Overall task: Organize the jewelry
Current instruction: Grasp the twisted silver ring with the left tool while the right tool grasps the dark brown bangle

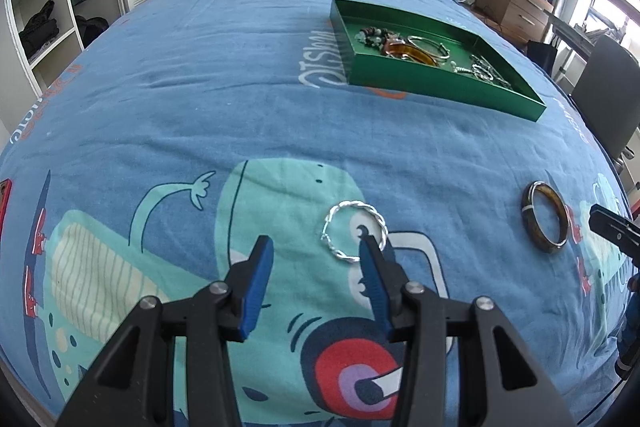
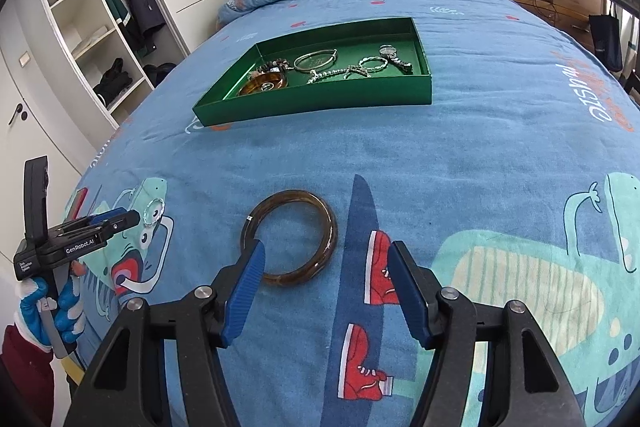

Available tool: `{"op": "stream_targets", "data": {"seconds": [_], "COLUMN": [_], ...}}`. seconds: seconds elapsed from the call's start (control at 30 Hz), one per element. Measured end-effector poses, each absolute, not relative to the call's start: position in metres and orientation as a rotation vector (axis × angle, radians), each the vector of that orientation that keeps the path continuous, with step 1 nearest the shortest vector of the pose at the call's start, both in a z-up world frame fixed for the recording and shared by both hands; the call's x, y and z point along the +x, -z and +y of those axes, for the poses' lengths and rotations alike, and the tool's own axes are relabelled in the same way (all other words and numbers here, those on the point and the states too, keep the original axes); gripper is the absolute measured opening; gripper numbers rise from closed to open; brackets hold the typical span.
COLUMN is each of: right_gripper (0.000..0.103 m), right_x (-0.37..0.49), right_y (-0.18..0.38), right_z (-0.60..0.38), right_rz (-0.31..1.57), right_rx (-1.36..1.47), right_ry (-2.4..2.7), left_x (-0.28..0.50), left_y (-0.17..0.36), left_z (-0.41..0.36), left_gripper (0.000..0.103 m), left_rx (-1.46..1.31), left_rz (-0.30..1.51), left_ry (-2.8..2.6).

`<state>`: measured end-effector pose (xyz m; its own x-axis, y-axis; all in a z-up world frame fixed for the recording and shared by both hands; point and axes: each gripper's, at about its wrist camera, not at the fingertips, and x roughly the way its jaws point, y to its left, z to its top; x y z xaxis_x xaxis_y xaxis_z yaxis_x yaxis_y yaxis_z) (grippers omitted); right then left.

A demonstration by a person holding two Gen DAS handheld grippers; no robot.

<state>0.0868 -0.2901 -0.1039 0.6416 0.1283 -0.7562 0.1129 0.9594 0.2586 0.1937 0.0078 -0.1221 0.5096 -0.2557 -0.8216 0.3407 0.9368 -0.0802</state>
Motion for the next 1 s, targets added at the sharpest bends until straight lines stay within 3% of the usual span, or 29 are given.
{"op": "stream_targets", "data": {"seconds": [0.37, 0.57, 0.73, 0.87, 1.0], "right_gripper": [0.05, 0.036, 0.034, 0.033, 0.026], "right_x": [0.108, 0.124, 0.131, 0.135, 0.14], "right_y": [0.114, 0.128, 0.136, 0.139, 0.14], "right_z": [-0.29, -0.284, -0.281, -0.278, -0.277], "right_rz": [0.918, 0.966, 0.974, 0.982, 0.988], "right_rx": [0.271, 0.244, 0.228, 0.197, 0.157], "right_ry": [-0.007, -0.021, -0.01, -0.003, 0.0], "left_x": [0.208, 0.21, 0.207, 0.206, 0.203], "left_y": [0.134, 0.138, 0.14, 0.141, 0.141], "left_z": [-0.003, -0.006, -0.013, -0.02, -0.025], "left_gripper": [0.042, 0.041, 0.027, 0.008, 0.006], "left_rx": [0.119, 0.133, 0.164, 0.163, 0.176], "left_rz": [1.007, 1.008, 0.998, 0.995, 0.985], "left_ry": [0.339, 0.334, 0.336, 0.336, 0.317]}}
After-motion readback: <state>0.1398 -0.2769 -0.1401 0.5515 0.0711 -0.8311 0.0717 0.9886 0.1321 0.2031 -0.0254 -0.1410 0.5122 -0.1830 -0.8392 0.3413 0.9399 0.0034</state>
